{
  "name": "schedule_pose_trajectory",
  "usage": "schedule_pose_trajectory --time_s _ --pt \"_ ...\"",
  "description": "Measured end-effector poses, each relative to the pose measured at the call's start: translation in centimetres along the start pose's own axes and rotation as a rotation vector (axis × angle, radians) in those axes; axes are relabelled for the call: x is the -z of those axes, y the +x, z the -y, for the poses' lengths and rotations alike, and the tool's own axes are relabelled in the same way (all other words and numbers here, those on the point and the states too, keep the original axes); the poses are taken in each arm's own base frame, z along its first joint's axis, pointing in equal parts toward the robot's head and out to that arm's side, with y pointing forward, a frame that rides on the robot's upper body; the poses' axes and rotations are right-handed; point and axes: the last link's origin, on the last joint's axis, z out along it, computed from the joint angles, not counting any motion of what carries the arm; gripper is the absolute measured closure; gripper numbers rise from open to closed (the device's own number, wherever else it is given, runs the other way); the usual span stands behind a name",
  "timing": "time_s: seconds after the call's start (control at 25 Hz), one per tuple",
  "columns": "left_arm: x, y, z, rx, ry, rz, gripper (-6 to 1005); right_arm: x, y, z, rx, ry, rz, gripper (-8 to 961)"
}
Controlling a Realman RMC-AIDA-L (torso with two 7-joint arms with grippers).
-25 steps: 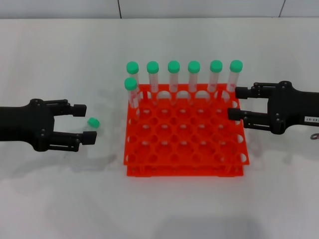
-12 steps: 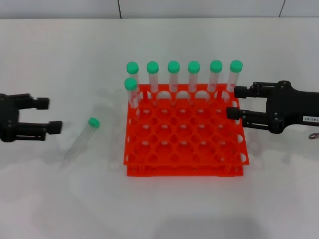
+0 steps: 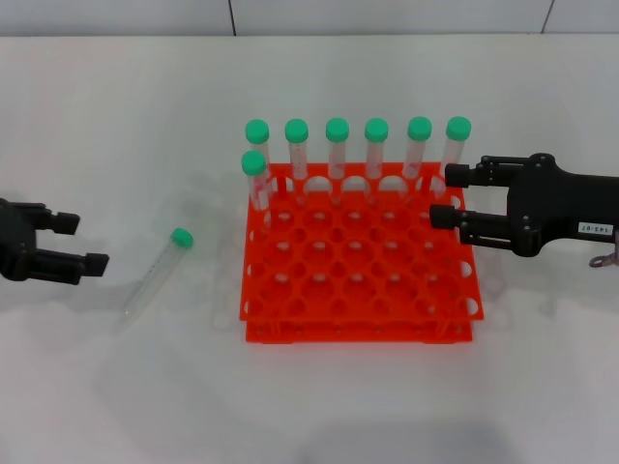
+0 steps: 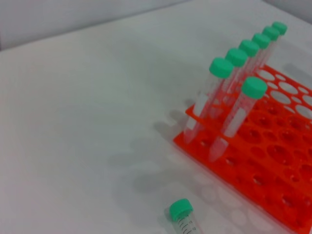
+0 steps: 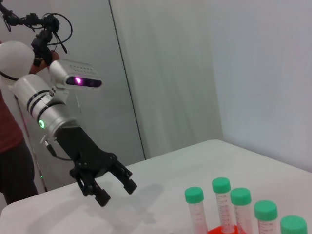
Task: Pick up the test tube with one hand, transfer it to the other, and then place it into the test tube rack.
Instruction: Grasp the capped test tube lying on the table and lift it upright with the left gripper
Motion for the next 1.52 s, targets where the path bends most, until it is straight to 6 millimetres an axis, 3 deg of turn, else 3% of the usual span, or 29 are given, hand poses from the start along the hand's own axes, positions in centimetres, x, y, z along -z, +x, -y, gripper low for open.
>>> schedule_pose_trajectory --time_s 0.72,1.04,1.52 --pt "-4.6 2.2 -0.3 0.087 -0.028 0.203 138 -0.7 -0.5 -0.1 0.007 -0.012 0.014 378" --pt "-6.8 1.9 -1.1 0.110 -0.027 0.294 137 -0.8 -0.4 0.0 0.004 -0.002 0.016 378" --pt "-6.9 1.9 -1.1 0.116 -0.025 0.302 137 -0.7 -0.3 0.0 0.000 0.003 0.015 378"
